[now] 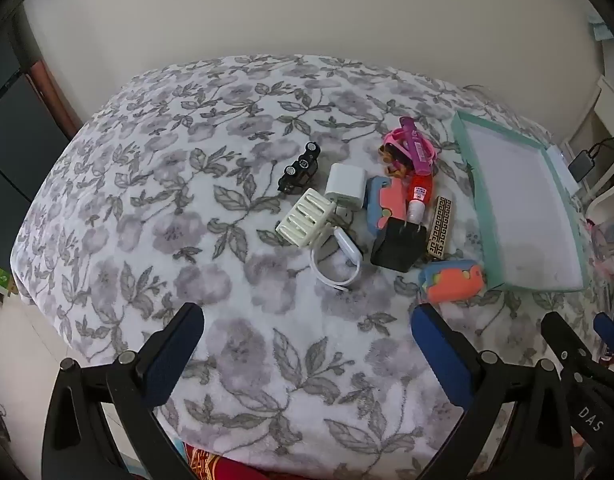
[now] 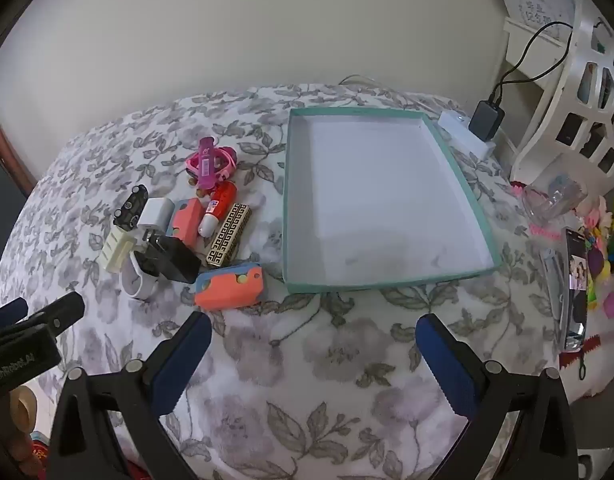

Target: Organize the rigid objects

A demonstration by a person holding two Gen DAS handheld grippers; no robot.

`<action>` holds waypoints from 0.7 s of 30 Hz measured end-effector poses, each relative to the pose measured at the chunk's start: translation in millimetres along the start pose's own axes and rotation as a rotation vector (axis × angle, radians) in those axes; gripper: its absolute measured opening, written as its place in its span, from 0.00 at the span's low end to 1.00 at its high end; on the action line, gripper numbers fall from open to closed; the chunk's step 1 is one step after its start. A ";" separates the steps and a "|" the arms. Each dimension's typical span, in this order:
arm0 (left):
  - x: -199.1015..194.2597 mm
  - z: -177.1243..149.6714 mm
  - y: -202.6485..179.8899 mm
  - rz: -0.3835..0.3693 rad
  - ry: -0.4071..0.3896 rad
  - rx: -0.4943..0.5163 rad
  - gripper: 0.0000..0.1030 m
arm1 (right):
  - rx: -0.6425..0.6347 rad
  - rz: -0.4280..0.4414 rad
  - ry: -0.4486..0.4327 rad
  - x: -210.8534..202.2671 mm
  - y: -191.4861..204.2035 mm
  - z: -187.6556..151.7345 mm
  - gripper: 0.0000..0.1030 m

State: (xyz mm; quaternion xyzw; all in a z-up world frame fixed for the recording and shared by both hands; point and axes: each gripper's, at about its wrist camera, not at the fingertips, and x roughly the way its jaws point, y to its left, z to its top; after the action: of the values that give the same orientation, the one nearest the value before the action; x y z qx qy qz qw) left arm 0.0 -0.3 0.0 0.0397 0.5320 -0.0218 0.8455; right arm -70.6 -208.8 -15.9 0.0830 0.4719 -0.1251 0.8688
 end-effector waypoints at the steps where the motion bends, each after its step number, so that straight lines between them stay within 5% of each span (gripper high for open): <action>1: 0.1 0.1 -0.8 0.003 -0.001 0.002 1.00 | -0.002 0.000 0.002 0.5 -0.1 0.4 1.00; 21: -9.3 -1.5 0.2 -0.016 -0.047 0.006 1.00 | 0.014 0.008 -0.013 -3.6 -3.9 0.1 1.00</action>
State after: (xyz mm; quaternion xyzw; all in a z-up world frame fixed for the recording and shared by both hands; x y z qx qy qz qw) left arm -5.3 0.0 7.8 0.0375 0.5122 -0.0315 0.8575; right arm -73.6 -212.0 -13.0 0.0901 0.4651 -0.1257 0.8716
